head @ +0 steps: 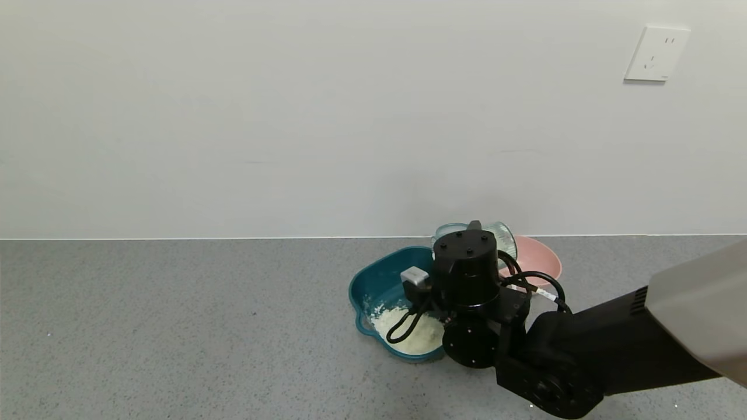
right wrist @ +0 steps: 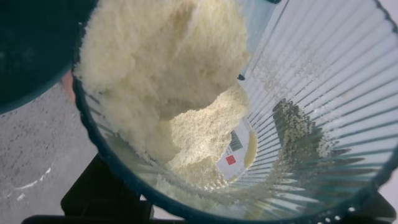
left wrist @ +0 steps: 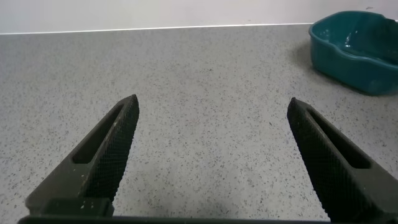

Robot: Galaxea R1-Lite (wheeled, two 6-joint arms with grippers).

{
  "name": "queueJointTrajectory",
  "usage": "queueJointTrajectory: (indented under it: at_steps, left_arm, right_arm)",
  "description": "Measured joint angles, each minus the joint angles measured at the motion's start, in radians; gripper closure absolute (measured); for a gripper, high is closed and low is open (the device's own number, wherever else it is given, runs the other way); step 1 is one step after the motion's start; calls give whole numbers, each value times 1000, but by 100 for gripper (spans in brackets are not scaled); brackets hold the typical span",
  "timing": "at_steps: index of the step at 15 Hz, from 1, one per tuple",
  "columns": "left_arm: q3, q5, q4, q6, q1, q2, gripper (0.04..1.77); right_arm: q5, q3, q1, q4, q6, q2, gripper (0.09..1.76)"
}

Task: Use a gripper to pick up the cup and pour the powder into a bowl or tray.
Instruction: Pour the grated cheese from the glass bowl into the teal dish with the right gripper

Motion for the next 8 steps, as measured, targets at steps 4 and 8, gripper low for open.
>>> queueJointTrajectory:
  at_steps: [4,8]
  left_arm:
    - [0,0,0,0,0,0,9]
    - [0,0,0,0,0,0,9]
  right_arm:
    - [0,23,-9,-112,3,-14,52]
    - [-1,81,-13,-196,100,-31,52]
